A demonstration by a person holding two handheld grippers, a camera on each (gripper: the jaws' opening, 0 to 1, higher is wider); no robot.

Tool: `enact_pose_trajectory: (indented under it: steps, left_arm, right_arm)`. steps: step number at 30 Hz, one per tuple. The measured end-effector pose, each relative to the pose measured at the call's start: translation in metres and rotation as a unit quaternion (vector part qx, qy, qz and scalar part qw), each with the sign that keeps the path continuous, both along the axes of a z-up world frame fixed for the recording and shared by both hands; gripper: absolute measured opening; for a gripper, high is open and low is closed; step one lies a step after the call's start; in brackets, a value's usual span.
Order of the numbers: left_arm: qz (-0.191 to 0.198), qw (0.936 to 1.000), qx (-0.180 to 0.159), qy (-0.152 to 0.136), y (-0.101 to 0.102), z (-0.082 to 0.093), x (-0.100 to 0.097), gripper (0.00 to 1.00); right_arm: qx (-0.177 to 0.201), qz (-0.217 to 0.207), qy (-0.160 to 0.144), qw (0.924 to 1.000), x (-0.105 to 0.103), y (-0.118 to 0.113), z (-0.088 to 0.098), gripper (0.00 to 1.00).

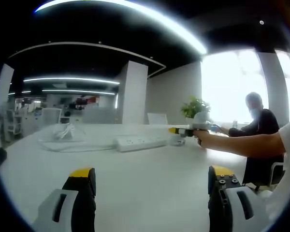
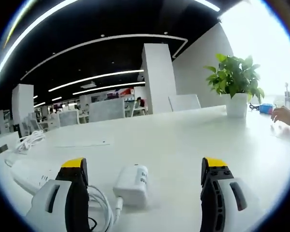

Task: Straighten the power strip on the desk, plug the charger into it

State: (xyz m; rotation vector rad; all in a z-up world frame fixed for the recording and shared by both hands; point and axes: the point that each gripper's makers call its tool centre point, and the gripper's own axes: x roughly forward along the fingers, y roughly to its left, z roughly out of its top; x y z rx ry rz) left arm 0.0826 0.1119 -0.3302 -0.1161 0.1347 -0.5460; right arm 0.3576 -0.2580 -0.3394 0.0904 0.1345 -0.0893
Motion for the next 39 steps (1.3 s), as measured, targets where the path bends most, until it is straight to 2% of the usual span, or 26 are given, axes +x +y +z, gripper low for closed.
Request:
enact_pose_trajectory:
  steps: [3, 7, 9, 25, 39]
  left_arm:
    - [0.0, 1.0, 0.0, 0.001, 0.0, -0.001, 0.0, 0.99]
    - [0.0, 1.0, -0.001, 0.0, 0.001, 0.0, -0.001, 0.99]
    - [0.0, 1.0, -0.002, 0.0, 0.001, 0.0, -0.001, 0.99]
    - [0.0, 1.0, -0.005, -0.001, 0.002, 0.001, -0.001, 0.99]
    - [0.001, 1.0, -0.008, -0.003, 0.004, 0.002, 0.0, 0.99]
  right_arm:
    - [0.0, -0.001, 0.016, 0.9999, 0.001, 0.0, -0.006, 0.95]
    - [0.02, 0.002, 0.046, 0.9987, 0.0, 0.003, -0.016, 0.92]
    - [0.025, 0.002, 0.052, 0.9983, -0.001, 0.004, -0.018, 0.91]
    - [0.005, 0.004, 0.068, 0.9977, -0.008, 0.008, -0.016, 0.86]
    - [-0.006, 0.012, 0.084, 0.9963, -0.001, 0.012, -0.016, 0.74]
